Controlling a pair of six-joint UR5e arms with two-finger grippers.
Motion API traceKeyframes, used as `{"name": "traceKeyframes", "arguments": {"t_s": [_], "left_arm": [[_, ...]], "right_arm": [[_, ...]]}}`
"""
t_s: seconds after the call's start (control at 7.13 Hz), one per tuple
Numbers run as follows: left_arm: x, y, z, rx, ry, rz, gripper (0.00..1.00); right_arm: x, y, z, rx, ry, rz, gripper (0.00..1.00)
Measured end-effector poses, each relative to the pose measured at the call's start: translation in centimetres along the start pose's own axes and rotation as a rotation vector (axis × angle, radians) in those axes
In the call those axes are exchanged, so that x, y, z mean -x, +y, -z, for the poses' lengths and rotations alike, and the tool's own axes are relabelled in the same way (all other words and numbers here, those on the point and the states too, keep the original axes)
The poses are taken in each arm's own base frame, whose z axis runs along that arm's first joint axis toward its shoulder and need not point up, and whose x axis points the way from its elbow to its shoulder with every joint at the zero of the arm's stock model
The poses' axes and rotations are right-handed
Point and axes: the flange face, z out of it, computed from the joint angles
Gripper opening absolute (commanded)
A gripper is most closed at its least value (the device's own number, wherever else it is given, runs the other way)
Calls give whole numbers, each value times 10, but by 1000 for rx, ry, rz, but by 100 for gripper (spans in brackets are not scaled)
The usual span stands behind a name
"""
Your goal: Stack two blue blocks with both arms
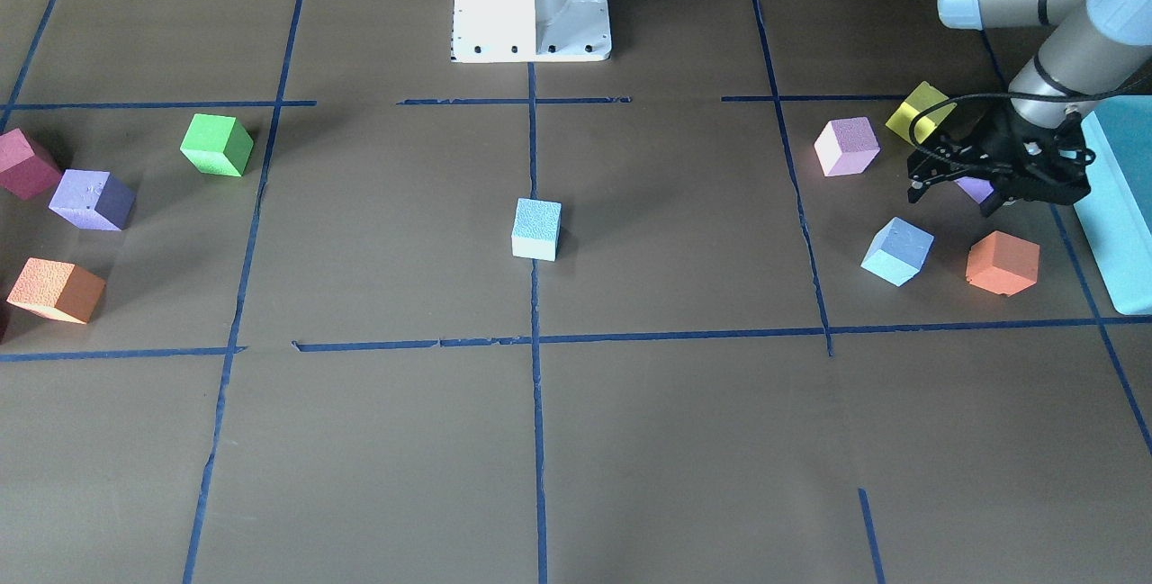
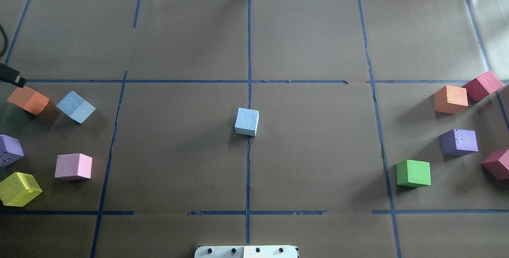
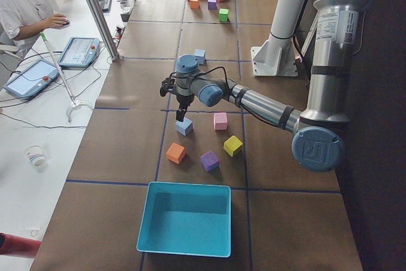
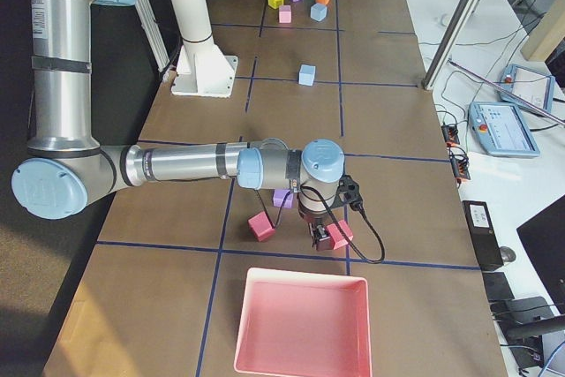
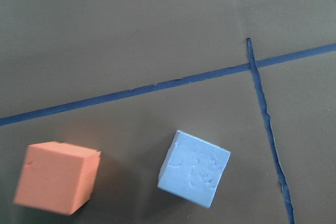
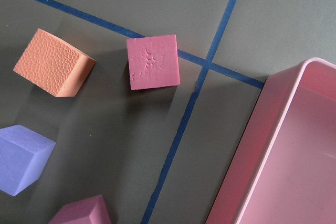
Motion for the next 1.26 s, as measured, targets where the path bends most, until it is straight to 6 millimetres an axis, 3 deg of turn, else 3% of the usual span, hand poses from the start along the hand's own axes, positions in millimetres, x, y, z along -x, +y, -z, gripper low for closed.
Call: {"name": "traceKeyframes", "arguments": {"t_s": [0.14,0.42,1.26], "left_arm": [[-4,-7,-23,-3,9,-35,100],[-2,-9,-47,18,8,-117,100],[9,-9,-71,61,-3,-206,100]], "right_arm": [[0,0,0,-1,0,-1,100],[0,0,1,-2,0,-1,100],[-1,1,-1,2,-1,-3,100]]}}
